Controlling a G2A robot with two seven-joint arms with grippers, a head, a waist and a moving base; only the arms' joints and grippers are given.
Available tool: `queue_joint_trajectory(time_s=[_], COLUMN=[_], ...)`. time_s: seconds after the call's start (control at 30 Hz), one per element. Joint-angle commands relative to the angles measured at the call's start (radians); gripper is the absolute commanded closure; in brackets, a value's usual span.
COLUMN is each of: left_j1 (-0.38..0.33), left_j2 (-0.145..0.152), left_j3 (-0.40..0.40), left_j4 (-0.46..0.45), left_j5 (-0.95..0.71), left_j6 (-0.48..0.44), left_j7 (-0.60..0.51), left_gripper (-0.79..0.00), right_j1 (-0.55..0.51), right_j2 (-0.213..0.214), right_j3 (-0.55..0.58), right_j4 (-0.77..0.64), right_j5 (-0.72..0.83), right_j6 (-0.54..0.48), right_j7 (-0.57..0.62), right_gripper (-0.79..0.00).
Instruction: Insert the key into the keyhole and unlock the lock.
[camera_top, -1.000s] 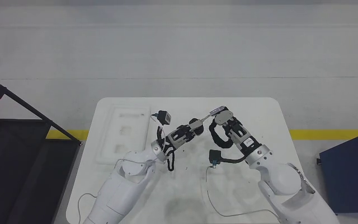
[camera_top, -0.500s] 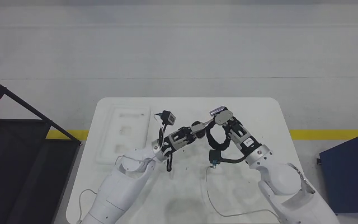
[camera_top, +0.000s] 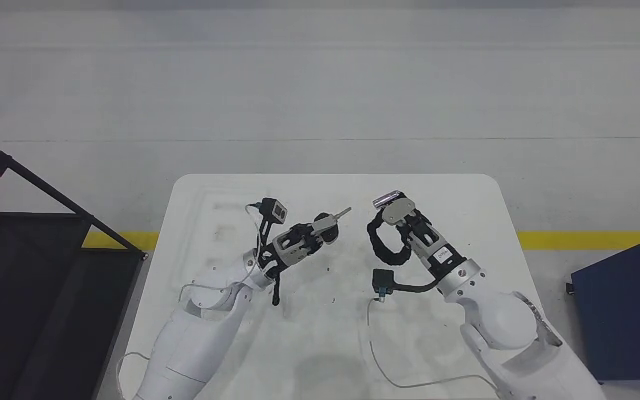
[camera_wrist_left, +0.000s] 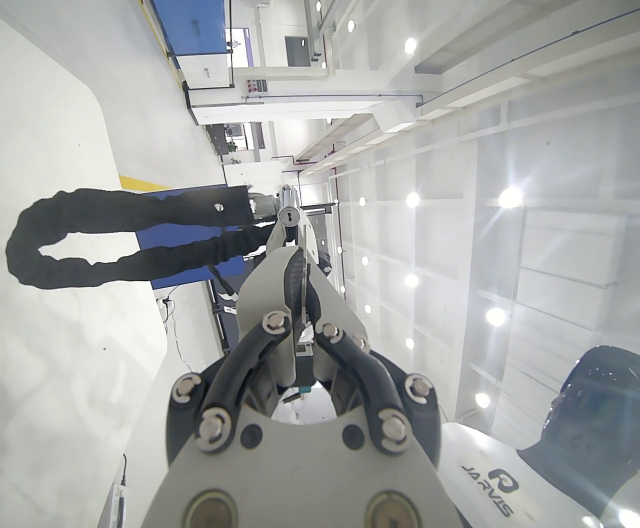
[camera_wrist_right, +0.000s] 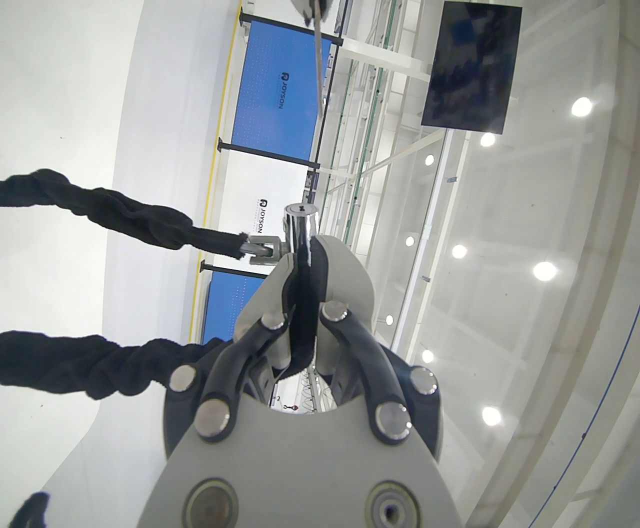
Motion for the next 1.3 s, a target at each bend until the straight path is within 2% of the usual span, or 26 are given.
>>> queue_joint_trajectory(time_s=[0.0, 0.37, 0.6, 0.97, 1.27], left_j1=[0.014, 0.102, 0.130, 0.133, 0.161], left_j2=[0.005, 0.028, 0.035, 0.037, 0.052], left_j3=[-0.024, -0.136, -0.166, -0.169, -0.196], left_j4=[-0.008, -0.097, -0.117, -0.122, -0.203], left_j5=[0.001, 0.029, 0.033, 0.046, 0.129], left_j6=[0.001, -0.007, -0.001, 0.003, 0.081], left_j7=[-0.005, 0.026, 0.044, 0.050, 0.028], left_gripper=[0.000, 0.000, 0.000, 0.000, 0.000], right_j1=[0.008, 0.088, 0.106, 0.109, 0.109], right_j2=[-0.003, -0.042, -0.064, -0.067, -0.067], right_j3=[-0.015, -0.158, -0.237, -0.244, -0.244], right_j4=[-0.002, -0.008, -0.006, -0.002, -0.002], right_j5=[-0.016, -0.044, -0.045, -0.045, -0.045], right_j6=[-0.008, -0.046, -0.062, -0.066, -0.066], right_j7=[0.004, 0.069, 0.084, 0.083, 0.083], right_gripper=[0.000, 0.000, 0.000, 0.000, 0.000])
